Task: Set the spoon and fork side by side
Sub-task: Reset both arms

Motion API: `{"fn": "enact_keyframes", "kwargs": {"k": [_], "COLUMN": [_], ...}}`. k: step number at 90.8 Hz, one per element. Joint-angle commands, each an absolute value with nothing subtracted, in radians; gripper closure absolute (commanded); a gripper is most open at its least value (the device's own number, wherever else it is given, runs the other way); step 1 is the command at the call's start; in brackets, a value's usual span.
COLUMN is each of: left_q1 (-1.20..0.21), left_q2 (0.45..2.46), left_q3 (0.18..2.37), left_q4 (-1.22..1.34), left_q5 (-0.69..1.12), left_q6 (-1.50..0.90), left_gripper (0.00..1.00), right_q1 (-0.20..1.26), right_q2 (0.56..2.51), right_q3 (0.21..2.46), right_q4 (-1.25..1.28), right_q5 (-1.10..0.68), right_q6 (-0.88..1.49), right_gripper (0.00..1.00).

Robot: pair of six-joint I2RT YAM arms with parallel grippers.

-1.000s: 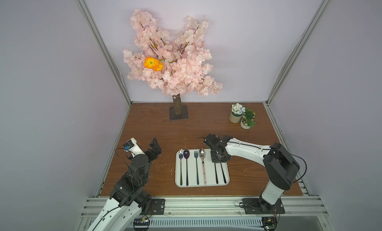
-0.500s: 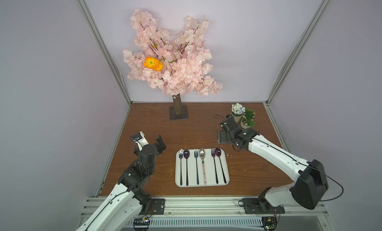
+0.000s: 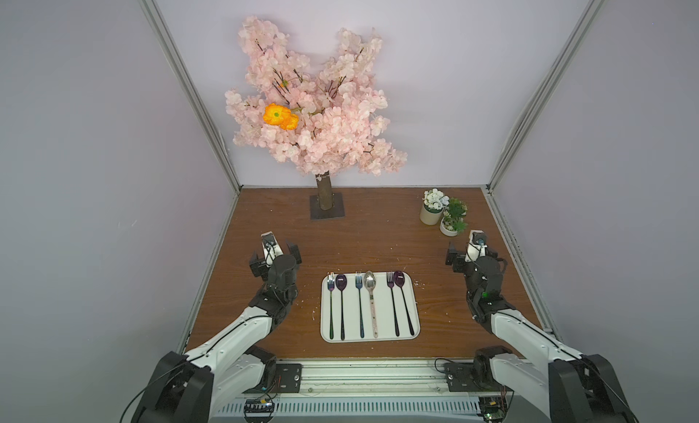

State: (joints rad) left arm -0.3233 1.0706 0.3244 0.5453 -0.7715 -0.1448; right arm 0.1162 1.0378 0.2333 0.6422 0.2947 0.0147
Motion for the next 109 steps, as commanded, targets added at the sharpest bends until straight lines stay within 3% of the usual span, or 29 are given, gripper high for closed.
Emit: {"fn": "enact_keyframes", "kwargs": {"k": [1, 22, 40, 45, 56, 79, 88, 109], "left_q1": [-0.228, -0.051, -0.023, -0.023, -0.019, -0.018, -0.018, -0.019], "left_q2": [1.149, 1.281, 1.477, 1.548, 1.535, 1.526, 1.526, 1.526], "left_q3": [0.271, 0.168, 0.130, 0.134, 0.214, 0.209, 0.209, 0.210], "left_q4": [0.842, 1.136, 1.377, 1.458, 1.272, 1.266, 1.266, 1.266], "left_q5": [-0.652, -0.299, -0.132, -0.123, -0.150, -0.146, -0.146, -0.146], "left_q6": [-0.038, -0.073, -0.031, -0.026, -0.048, -0.045, -0.045, -0.045], "left_gripper": [0.00, 0.00, 0.00, 0.00, 0.00, 0.00, 0.00, 0.00], "right_q1": [0.096, 0.085, 0.085, 0.085, 0.086, 0.087, 0.097, 0.115], "right_q2": [1.104, 1.229, 1.197, 1.188, 1.166, 1.168, 1.246, 1.560], "right_q3": [0.153, 0.147, 0.173, 0.155, 0.152, 0.148, 0.129, 0.115], "right_q4": [1.096, 1.275, 1.163, 1.190, 1.145, 1.134, 1.216, 1.547], "right_q5": [0.273, 0.243, 0.214, 0.212, 0.180, 0.158, 0.112, 0.183], "right_q6": [-0.066, -0.106, -0.103, -0.106, -0.102, -0.076, -0.059, -0.069], "right_gripper": [0.01, 0.01, 0.01, 0.01, 0.01, 0.01, 0.01, 0.01]}}
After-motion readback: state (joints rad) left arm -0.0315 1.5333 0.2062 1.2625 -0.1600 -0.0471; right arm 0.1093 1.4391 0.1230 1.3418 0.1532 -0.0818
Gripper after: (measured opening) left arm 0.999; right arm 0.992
